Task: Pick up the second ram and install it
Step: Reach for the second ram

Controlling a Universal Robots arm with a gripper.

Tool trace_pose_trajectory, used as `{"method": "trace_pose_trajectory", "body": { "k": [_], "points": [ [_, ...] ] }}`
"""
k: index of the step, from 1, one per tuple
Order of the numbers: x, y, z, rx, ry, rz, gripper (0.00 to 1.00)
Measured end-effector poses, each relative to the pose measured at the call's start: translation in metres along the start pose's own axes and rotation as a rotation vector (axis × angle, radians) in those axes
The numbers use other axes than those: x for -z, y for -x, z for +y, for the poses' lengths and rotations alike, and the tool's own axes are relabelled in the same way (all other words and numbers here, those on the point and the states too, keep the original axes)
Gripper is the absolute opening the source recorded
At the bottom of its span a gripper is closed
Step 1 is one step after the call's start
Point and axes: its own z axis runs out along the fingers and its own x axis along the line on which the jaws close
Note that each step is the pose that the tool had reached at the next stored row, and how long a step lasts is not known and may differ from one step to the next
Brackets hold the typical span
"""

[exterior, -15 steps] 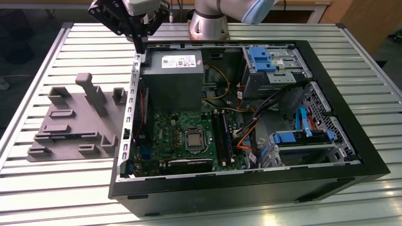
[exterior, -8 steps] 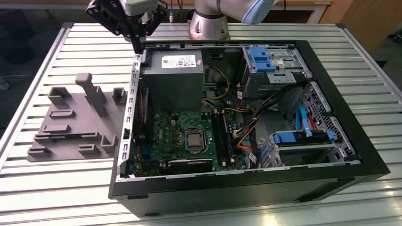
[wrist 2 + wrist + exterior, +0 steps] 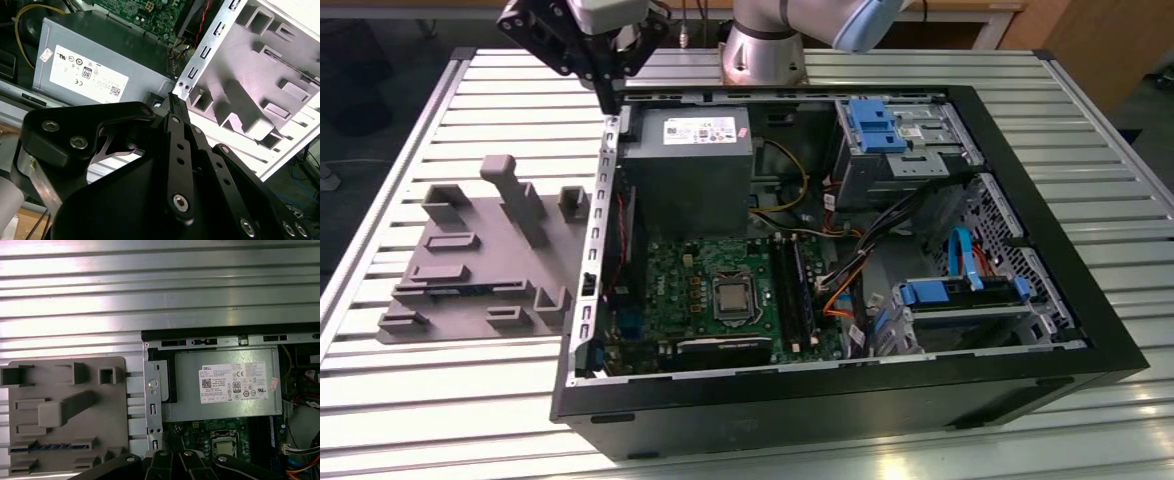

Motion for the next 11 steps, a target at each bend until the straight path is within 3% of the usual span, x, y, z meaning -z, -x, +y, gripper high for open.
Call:
{"method": "trace_pose_trajectory", "body": {
  "k": [11],
  "points": [
    [-0.0001,-0.0060,-0.0005,0.000,0.0000,0.0000,0.11]
  ]
}}
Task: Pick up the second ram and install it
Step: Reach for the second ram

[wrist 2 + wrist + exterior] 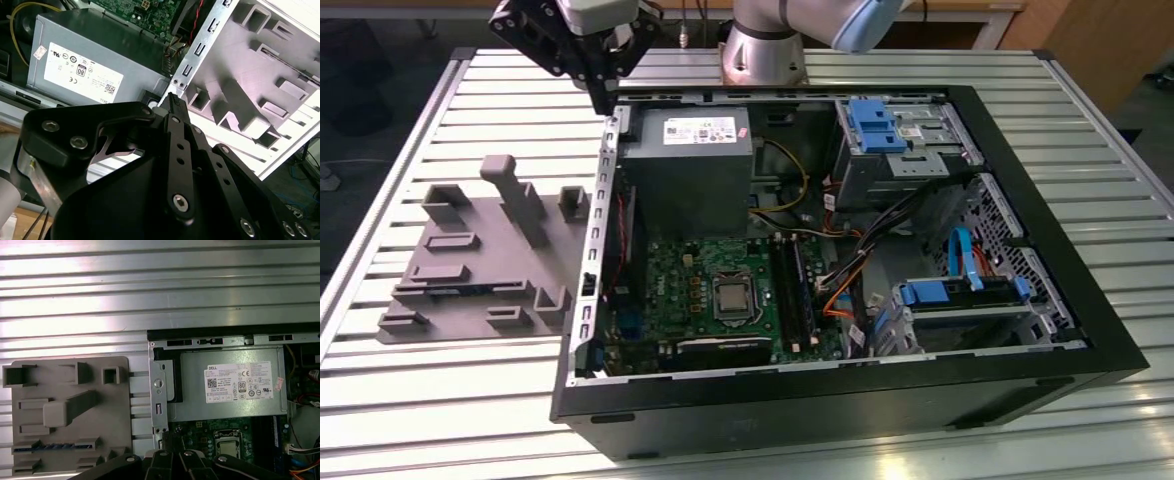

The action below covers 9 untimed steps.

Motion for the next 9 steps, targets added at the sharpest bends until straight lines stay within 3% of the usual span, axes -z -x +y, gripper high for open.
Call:
{"method": "trace_pose_trajectory", "body": {
  "k": [9],
  "points": [
    [-0.0001,-0.0053,-0.0004,0.000,0.0000,0.0000,0.11]
  ]
}}
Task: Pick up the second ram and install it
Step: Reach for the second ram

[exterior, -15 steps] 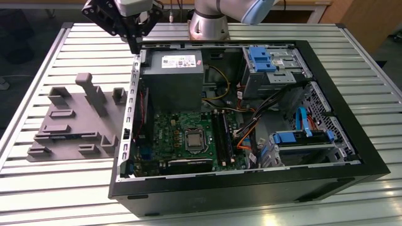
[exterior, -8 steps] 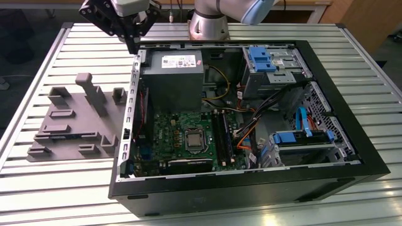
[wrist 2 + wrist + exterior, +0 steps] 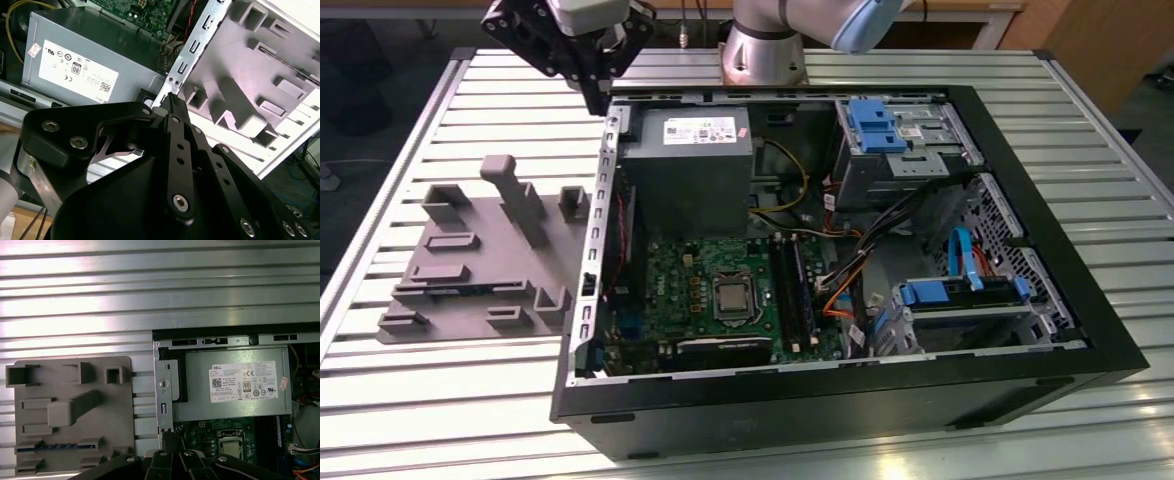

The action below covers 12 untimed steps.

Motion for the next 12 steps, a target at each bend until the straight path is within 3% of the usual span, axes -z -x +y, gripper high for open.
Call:
{"method": "trace_pose_trajectory", "body": {
  "k": [12],
  "points": [
    [-0.0002,-0.0065,-0.0005,0.000,0.0000,0.0000,0.11]
  ]
}}
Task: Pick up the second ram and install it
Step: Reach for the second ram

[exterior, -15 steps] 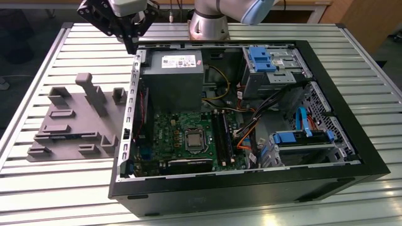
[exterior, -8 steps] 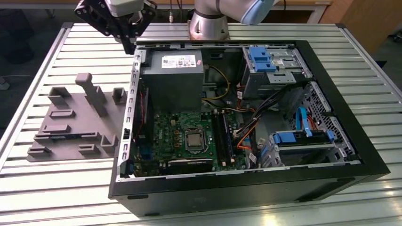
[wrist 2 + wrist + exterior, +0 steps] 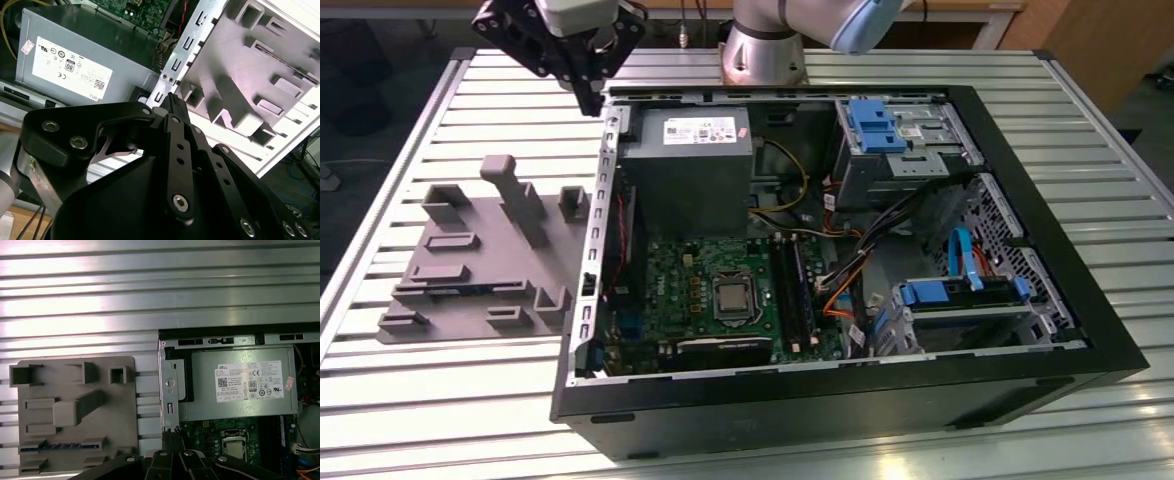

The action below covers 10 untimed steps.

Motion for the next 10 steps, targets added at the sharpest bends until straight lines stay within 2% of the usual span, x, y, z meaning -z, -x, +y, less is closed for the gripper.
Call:
{"method": "trace_pose_trajectory", "body": {
  "k": [10],
  "points": [
    [-0.0002,-0.0053,-0.0004,0.000,0.0000,0.0000,0.11]
  ]
}}
